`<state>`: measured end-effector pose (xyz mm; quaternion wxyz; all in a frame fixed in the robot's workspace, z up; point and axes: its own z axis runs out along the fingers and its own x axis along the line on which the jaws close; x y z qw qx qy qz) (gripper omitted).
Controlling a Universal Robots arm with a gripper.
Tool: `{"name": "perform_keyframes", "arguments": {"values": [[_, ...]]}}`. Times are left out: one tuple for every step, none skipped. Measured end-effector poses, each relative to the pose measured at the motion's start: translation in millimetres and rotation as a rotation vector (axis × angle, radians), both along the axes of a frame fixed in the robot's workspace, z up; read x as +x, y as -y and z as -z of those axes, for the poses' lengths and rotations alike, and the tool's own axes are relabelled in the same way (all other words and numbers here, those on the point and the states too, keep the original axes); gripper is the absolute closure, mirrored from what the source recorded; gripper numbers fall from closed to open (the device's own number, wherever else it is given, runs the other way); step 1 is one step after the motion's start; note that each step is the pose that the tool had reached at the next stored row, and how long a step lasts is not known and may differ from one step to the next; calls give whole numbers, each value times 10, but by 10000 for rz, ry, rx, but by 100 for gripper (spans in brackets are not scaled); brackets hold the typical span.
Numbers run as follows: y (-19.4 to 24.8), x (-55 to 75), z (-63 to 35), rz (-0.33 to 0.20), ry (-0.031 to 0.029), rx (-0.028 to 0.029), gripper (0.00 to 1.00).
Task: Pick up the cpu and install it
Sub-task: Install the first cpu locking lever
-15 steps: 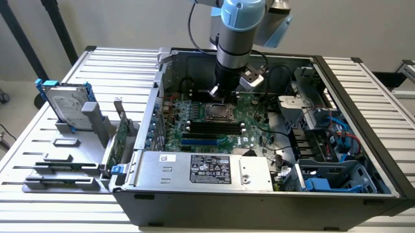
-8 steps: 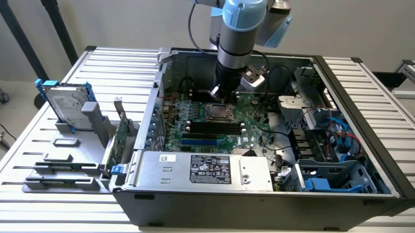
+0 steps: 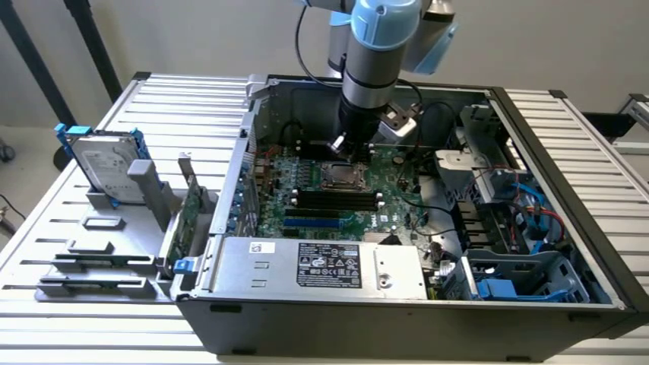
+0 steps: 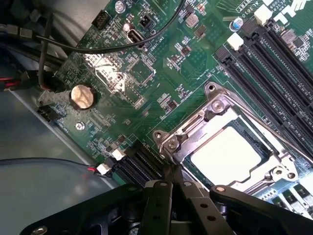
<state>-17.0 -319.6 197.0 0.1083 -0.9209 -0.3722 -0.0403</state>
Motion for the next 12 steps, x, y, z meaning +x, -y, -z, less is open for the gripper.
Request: {"name": "perform_keyframes", "arguments": {"values": [[1, 1, 0, -10, -4, 22, 89], [1, 2, 0, -16, -6, 56, 89], [2, 3, 0, -23, -8, 108, 89], [4, 4, 0, -28, -11, 164, 89], [7, 5, 0, -30, -14, 211, 89], [10, 6, 0, -32, -16, 250, 89], [13, 7, 0, -34, -17, 285, 89], [15, 8, 0, -36, -20, 313, 89], [17, 8, 0, -37, -21, 342, 89], [19, 9, 0, -40, -23, 371, 89], [21, 9, 0, -41, -24, 397, 89], [24, 9, 0, -42, -27, 417, 89]]}}
